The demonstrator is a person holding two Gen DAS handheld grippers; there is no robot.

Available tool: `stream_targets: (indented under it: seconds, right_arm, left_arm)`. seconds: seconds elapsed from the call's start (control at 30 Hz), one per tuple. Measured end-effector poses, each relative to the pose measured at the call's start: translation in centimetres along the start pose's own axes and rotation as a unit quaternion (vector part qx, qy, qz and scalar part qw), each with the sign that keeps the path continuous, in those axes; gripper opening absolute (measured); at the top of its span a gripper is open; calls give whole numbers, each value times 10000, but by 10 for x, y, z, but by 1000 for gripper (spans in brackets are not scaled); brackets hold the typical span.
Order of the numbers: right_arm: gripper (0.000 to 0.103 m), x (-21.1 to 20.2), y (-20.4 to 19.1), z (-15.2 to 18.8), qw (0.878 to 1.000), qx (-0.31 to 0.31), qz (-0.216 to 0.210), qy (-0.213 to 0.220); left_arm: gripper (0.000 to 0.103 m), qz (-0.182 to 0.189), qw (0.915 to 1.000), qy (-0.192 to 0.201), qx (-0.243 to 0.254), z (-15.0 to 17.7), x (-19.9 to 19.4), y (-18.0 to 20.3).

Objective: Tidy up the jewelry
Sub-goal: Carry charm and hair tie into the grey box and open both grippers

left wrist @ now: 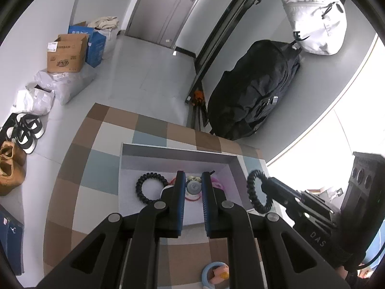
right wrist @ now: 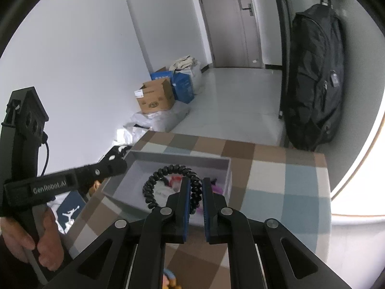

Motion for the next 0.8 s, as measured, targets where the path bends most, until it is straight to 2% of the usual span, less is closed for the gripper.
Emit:
stream_targets:
  seconds: [0.33, 0.8]
  right_arm:
    - [9, 32, 4, -15, 9998, 61, -209, -14]
    - [9, 45, 26, -13, 9989, 305, -326, -115]
  left_arm:
    - [9, -93, 9997, -239, 48, -5, 21, -1]
    - [9, -138, 9986, -513, -51, -5, 41, -5]
Point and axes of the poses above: each gripper's, at about its wrist camera, not at the fingertips, and x roughly the way its jaws point, y to its right, z to its underside, the point moved 7 cm from there along x, roughly the way its jaws point, and after that the axes turned 7 degrees about -z, right-handed, at the moved point
